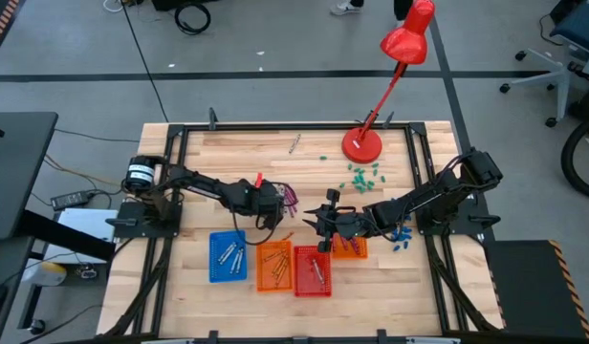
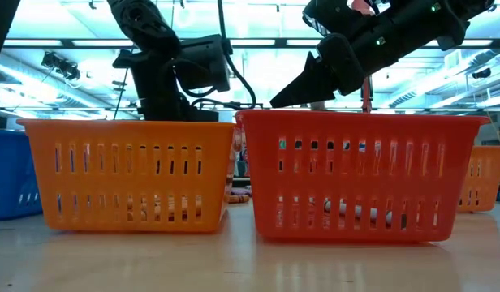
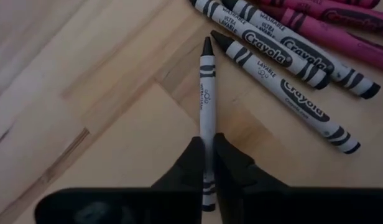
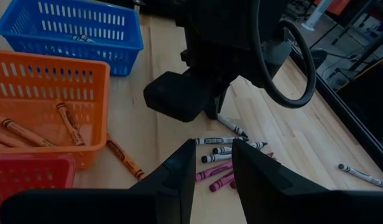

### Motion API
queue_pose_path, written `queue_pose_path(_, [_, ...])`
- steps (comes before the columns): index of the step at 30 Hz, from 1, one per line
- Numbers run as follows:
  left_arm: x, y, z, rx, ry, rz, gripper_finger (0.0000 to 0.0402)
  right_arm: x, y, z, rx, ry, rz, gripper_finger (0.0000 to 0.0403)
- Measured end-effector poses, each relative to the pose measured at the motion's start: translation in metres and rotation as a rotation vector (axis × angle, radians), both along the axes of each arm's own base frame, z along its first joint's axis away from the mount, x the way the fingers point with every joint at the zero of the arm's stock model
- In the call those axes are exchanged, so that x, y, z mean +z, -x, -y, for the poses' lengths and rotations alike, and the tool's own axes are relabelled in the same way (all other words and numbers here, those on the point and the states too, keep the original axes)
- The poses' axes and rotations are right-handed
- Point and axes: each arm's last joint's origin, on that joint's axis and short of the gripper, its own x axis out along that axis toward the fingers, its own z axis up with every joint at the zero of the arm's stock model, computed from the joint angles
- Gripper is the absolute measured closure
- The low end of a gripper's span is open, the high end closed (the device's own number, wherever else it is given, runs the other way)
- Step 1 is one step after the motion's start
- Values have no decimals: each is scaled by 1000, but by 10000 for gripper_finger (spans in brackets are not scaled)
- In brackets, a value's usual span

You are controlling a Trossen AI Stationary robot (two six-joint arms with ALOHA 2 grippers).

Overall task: Sort crayons
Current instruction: Put the black crayon into the blue bin

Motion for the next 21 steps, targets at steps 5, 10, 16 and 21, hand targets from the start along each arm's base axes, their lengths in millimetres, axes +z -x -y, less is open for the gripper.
queue_pose_path(5, [8,2,3,-11,5,22,378,0,0,0,0,0,0,293])
queue_pose_path(10, [23,8,14,-29,25,58,378,0,0,0,0,0,-1,293])
queue_pose_path(16, [47,18,32,-35,21,123,378,0,0,0,0,-2,-1,293])
queue_pose_path(21, [71,36,50,-1,27,178,376,0,0,0,2,-8,-1,293])
